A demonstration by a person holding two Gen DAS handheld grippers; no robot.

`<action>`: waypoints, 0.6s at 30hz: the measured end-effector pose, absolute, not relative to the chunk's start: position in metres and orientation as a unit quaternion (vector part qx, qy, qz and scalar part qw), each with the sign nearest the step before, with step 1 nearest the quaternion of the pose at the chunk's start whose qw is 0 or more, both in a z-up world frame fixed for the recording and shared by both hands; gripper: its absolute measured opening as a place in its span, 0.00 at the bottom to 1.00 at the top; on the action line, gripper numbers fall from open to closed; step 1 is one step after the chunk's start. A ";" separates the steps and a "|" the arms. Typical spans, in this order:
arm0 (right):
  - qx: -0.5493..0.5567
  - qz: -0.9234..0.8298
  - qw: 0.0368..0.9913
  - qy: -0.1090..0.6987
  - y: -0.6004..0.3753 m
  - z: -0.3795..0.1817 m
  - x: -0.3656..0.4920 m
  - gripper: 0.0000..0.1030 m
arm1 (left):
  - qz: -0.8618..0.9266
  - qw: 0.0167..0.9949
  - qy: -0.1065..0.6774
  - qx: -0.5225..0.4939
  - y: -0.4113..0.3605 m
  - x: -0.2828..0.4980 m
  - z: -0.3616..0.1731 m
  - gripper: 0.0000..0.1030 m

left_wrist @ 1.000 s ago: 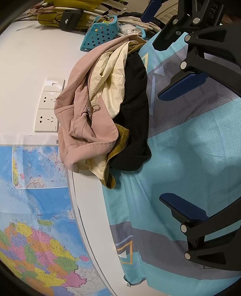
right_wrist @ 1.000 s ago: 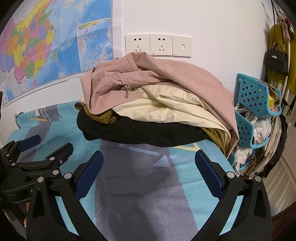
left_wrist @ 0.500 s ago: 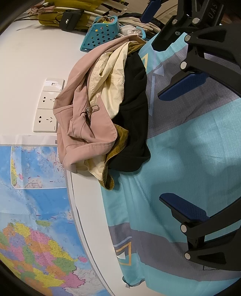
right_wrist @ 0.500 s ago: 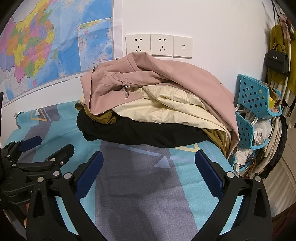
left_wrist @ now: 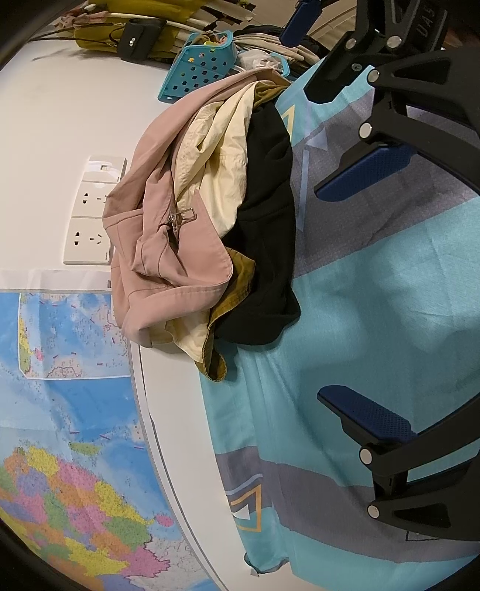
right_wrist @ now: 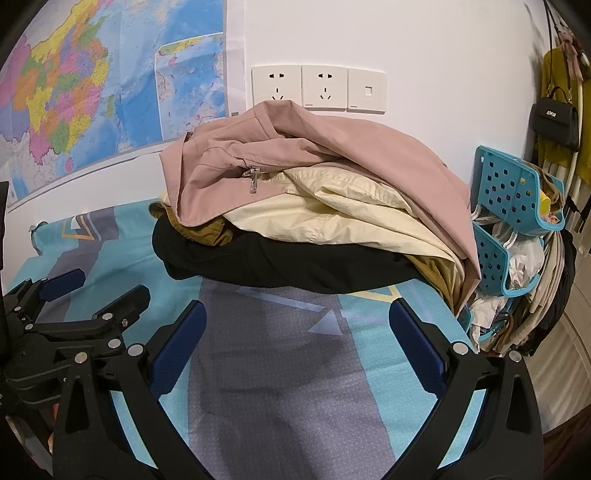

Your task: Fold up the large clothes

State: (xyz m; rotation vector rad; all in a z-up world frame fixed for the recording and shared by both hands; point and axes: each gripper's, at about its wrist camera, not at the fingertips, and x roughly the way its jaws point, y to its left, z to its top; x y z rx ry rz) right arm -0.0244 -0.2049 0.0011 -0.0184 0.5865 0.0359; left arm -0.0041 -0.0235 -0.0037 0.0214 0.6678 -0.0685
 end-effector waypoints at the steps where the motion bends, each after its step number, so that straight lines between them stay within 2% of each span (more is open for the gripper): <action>1: -0.006 0.020 0.957 0.290 -0.205 0.001 -0.024 0.95 | -0.034 0.944 0.328 0.010 -0.023 -0.004 -0.004 0.93; 12: -0.041 0.043 0.971 0.231 -0.201 0.009 -0.021 0.95 | -0.041 0.943 0.331 0.016 -0.023 0.006 -0.005 0.93; 18: -0.118 0.063 0.957 0.259 -0.182 0.011 0.020 0.95 | -0.038 0.941 0.337 0.017 -0.015 0.031 -0.006 0.93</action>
